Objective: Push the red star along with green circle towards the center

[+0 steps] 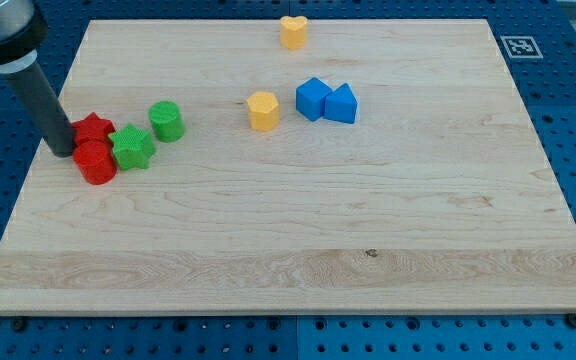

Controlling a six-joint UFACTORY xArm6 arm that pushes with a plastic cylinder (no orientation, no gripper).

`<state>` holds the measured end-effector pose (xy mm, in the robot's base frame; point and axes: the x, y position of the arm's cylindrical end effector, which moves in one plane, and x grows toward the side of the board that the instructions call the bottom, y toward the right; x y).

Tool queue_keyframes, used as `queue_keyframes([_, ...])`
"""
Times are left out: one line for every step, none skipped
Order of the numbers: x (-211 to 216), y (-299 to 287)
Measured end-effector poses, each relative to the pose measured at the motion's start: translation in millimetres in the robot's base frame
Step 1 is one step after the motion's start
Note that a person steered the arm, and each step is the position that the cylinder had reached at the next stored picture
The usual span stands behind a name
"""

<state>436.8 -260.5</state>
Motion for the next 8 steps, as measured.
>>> queue_keyframes([0.0,14.1])
queue_keyframes([0.0,29.4])
queue_keyframes([-1.8,37.2])
queue_keyframes([-29.4,45.8])
queue_keyframes([-46.3,52.4])
queue_keyframes([-51.9,62.6])
queue_keyframes([-52.8,71.7])
queue_keyframes([-49.6,80.9])
